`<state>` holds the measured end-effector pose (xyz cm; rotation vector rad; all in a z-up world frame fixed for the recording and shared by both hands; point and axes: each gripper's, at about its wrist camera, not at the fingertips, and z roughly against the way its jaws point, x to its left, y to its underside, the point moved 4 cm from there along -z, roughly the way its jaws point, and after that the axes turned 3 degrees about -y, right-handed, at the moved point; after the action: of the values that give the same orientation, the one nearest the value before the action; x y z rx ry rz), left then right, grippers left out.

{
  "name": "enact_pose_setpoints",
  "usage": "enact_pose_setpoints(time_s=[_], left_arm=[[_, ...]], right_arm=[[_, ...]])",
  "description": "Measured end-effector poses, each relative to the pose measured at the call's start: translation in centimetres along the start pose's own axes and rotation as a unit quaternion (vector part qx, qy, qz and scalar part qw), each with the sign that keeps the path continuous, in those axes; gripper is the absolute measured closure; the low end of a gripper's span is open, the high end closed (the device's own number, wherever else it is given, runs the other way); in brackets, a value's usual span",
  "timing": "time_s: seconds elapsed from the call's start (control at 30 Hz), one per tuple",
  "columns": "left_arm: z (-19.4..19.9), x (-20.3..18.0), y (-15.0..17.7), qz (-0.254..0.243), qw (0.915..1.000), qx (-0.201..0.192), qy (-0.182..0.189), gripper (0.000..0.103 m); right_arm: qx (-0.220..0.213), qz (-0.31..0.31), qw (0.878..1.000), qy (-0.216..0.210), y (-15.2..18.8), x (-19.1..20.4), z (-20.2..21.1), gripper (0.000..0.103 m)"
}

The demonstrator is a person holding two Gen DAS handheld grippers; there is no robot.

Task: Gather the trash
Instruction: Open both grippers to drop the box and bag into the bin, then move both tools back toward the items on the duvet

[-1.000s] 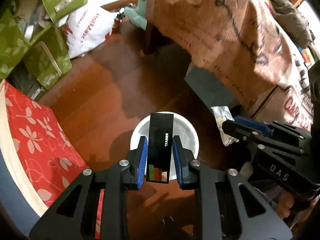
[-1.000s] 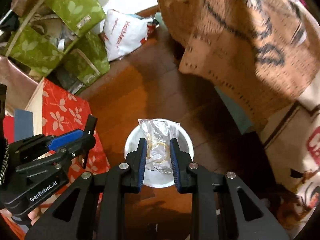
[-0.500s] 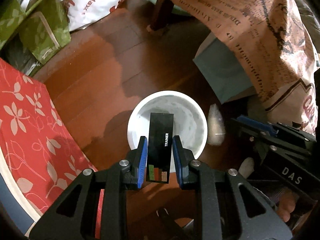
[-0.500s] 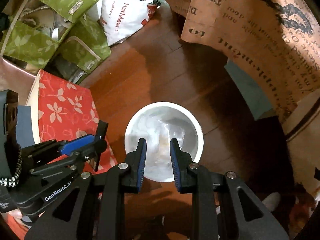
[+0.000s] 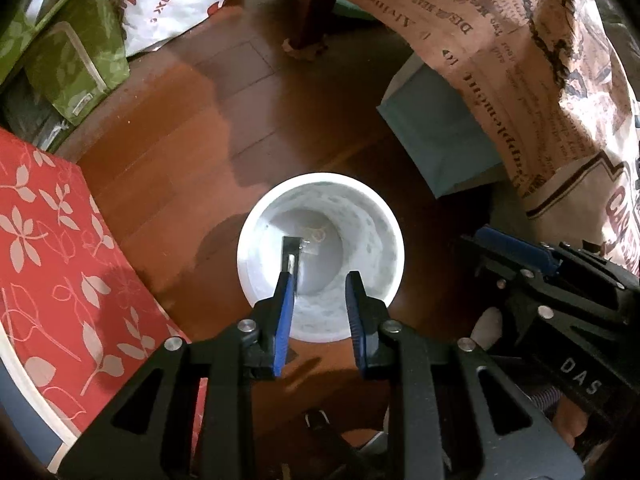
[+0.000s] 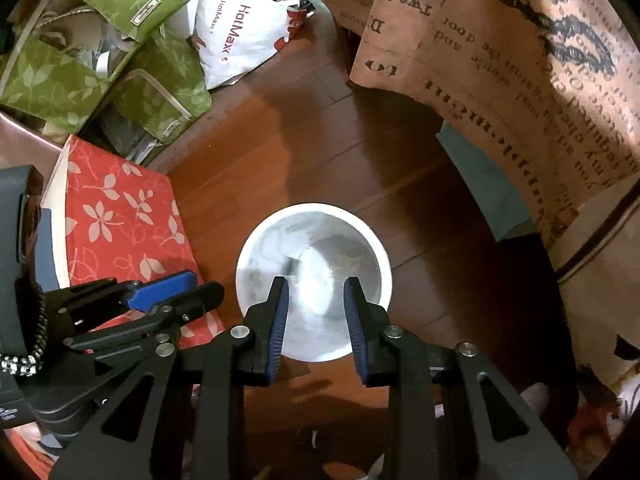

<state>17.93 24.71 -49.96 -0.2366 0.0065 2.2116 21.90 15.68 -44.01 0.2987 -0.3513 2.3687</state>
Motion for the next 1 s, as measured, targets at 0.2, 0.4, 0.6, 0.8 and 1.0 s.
enact_pose_setpoints(time_s=[0.2, 0.4, 0.6, 0.8, 1.0], left_arm=[[1.7, -0.1, -0.2, -0.006, 0.9998, -0.014, -0.014, 0.075], [5.4, -0.3, -0.7, -0.005, 0.9987, -0.048, -0.017, 0.075], [9.9, -1.5, -0.9, -0.014, 0.9949, -0.098, -0.019, 0.075], [15.1, -5.0, -0.5, -0.050, 0.9863, -0.156, -0.020, 0.075], [19.8, -9.2, -0.2, -0.082, 0.9746, -0.208, -0.012, 0.075]], right_arm=[[-0.008, -0.004, 1.000, -0.003, -0.1, -0.1, 0.7, 0.077], [-0.040, -0.010, 0.999, -0.009, -0.1, -0.3, 3.3, 0.077], [-0.083, -0.005, 0.996, -0.007, 0.3, -0.4, 7.4, 0.077], [-0.128, 0.000, 0.992, 0.004, 1.0, -1.1, 12.1, 0.077], [-0.198, -0.006, 0.980, 0.016, 1.4, -3.1, 19.1, 0.077]])
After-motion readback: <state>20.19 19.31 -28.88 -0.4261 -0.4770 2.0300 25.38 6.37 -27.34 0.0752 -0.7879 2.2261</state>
